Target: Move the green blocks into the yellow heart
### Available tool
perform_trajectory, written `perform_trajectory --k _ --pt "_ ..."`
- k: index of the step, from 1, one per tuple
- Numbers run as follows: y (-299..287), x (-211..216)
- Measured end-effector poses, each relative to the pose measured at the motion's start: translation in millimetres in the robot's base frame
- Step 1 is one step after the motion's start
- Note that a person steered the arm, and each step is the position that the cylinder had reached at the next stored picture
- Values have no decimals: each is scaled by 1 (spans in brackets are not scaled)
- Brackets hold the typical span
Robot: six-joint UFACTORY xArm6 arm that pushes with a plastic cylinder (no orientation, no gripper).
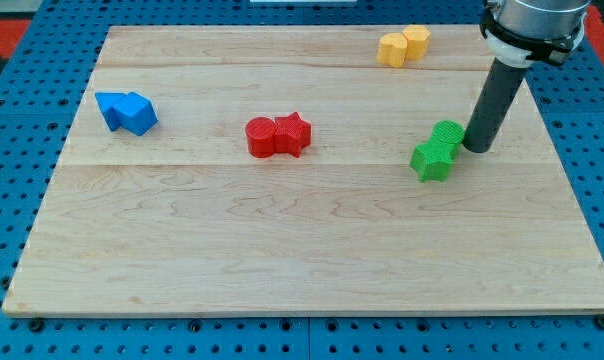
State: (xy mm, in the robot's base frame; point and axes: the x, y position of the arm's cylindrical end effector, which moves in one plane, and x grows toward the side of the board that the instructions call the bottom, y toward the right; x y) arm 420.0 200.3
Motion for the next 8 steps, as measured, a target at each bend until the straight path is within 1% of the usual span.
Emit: perform_trajectory --k 1,3,4,5,6,7,8 --pt "0 -10" --pt "62 -36" --pt "83 -14" --pt "21 59" --pt "-73 56" --pt "-102 25" --pt "-84 14"
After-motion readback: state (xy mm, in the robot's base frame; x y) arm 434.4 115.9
